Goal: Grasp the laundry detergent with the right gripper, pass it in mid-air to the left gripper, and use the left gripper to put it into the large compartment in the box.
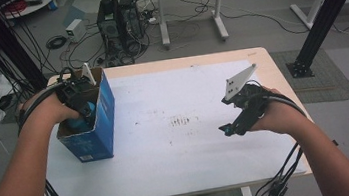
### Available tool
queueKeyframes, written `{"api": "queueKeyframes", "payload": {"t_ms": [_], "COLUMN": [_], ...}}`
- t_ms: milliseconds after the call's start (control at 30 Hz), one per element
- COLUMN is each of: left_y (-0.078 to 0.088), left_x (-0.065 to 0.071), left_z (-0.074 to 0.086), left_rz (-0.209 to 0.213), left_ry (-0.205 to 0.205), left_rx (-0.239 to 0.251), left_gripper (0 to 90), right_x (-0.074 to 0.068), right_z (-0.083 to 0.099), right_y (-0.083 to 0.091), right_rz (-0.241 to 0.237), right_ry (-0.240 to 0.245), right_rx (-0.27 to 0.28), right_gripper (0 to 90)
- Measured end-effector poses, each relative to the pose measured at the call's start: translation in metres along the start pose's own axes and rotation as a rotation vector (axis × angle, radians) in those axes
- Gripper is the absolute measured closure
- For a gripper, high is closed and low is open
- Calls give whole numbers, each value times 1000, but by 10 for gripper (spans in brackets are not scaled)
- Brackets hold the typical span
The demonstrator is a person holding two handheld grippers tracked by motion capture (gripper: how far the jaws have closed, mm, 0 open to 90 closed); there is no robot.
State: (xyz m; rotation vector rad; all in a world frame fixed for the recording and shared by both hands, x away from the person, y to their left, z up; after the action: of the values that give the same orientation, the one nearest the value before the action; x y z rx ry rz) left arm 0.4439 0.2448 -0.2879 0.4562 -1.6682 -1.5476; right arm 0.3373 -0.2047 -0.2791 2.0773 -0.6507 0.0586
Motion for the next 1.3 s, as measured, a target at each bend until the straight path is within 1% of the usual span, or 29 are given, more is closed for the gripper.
{"api": "queueKeyframes", "payload": {"t_ms": [33,67,100,133,167,200,233,267,300,333,400,433,467,500,533,600,667,733,800,867,900,933,967,1000,1067,1133,1233,1267,1300], "left_y": [1,3,4,7,8,11,13,13,18,20,23,26,27,30,32,36,41,46,51,55,57,59,59,63,66,69,72,72,73], "left_x": [1,1,3,3,4,5,7,10,9,10,13,14,16,17,18,21,25,27,30,34,34,36,39,40,45,49,57,60,63], "left_z": [1,1,2,3,4,4,5,6,7,8,9,10,10,11,11,13,14,15,16,17,17,17,16,16,15,14,12,10,9], "left_rz": [-5,11,8,0,10,-5,-1,6,-7,-5,-1,-6,-2,-7,-5,-16,-17,-28,-26,-24,-27,-30,-23,-28,-20,-16,-23,-24,-25], "left_ry": [-1,-4,-2,-7,-3,-9,-6,19,-15,-11,-15,-24,-10,-26,-26,-31,-35,-43,-52,-48,-66,-73,-62,-93,-97,-119,-145,-173,-188], "left_rx": [8,9,22,21,26,18,27,64,22,31,38,37,60,43,44,61,64,62,68,89,71,72,92,65,69,66,69,50,44], "left_gripper": [305,305,305,305,305,304,304,305,304,281,275,275,275,275,275,264,264,249,248,237,221,214,208,208,208,208,189,188,182], "right_x": [0,0,0,0,0,1,0,1,1,0,1,1,2,2,2,3,3,4,5,6,7,8,8,10,10,11,11,12,12], "right_z": [0,0,-1,-1,-1,-1,-2,-2,-3,-4,-5,-5,-5,-6,-6,-6,-7,-7,-8,-8,-9,-9,-9,-10,-10,-10,-10,-10,-10], "right_y": [0,0,-1,-1,-1,-1,-1,-1,0,1,1,1,2,2,3,3,4,5,5,6,7,7,7,8,9,8,8,7,7], "right_rz": [-1,0,-1,-2,1,-1,-1,0,-3,-1,1,-1,-1,4,3,2,2,-2,4,5,4,5,4,-1,3,2,0,0,0], "right_ry": [4,-3,-6,-6,-6,-1,-3,1,1,-2,-3,0,1,-5,-2,2,1,3,5,1,7,4,5,17,5,12,19,32,26], "right_rx": [-1,-1,-2,-1,-3,2,-1,5,4,4,5,10,9,5,5,9,5,-2,-1,-9,-11,-16,-14,-11,-26,-32,-46,-44,-47], "right_gripper": [133,133,133,133,133,133,133,133,133,133,133,133,133,133,133,133,133,133,132,133,133,133,133,133,133,133,133,133,133]}}
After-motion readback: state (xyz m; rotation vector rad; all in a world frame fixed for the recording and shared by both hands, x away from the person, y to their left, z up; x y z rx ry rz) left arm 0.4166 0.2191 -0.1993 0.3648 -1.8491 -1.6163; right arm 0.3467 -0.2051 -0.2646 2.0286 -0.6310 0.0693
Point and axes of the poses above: each handheld gripper's, and its own axes: y roughly backward along the jaws, z roughly out of its underside, x roughly to its right, the point moved 1 cm from there along -y, roughly forward along the jaws, and after that the axes turned 14 degrees about z, right-handed, at the moved point
